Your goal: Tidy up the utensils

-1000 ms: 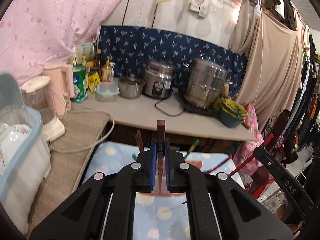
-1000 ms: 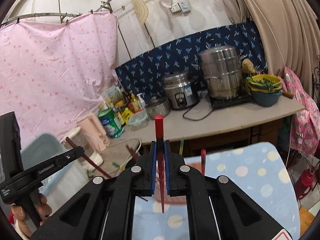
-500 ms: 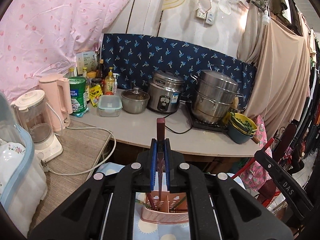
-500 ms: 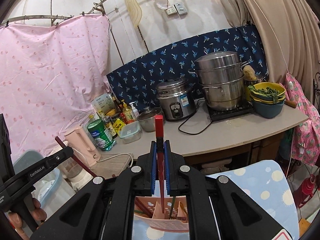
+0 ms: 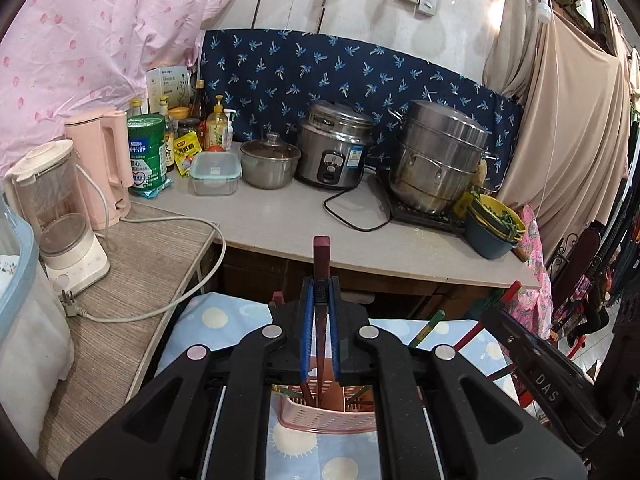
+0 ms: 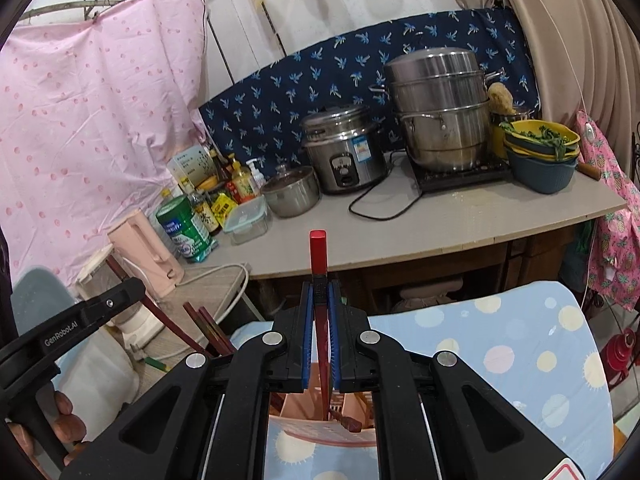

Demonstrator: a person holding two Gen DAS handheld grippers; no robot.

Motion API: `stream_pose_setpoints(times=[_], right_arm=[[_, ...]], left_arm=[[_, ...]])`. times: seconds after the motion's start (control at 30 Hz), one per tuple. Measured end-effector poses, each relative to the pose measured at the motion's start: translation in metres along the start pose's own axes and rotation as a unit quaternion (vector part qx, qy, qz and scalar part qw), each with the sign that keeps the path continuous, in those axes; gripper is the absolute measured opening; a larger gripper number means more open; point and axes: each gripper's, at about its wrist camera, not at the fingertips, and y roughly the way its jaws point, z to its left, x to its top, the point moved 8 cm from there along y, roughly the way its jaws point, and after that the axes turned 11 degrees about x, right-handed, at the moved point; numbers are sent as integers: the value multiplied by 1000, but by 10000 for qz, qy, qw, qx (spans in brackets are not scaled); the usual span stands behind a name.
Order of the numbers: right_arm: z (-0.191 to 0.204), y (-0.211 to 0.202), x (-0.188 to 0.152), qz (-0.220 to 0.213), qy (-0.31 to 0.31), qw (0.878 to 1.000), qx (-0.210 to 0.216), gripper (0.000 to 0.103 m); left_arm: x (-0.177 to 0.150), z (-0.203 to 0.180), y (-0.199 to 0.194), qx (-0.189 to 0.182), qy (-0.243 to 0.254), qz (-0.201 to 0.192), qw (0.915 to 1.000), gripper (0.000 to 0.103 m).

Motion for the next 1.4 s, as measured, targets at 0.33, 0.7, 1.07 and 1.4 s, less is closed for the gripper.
stream_pose_setpoints(times=[0.33,0.7,1.07,1.4], right_arm=[[-10,14,-18,281,56,9995,-94,7],[-9,-10,-16,101,30,9999,-93,16],[4,-44,-31,106,-217,9996,-149,27],[14,-80,-57,141,-451,9984,-311,39]], left_arm=[[-17,-3,7,18,95,175,9998,7],[-31,-1,2,210,145,230,9994,16],[-46,6,-23,358,151,170,9991,30],[-73,11,-50,556,301,178,9978,51]])
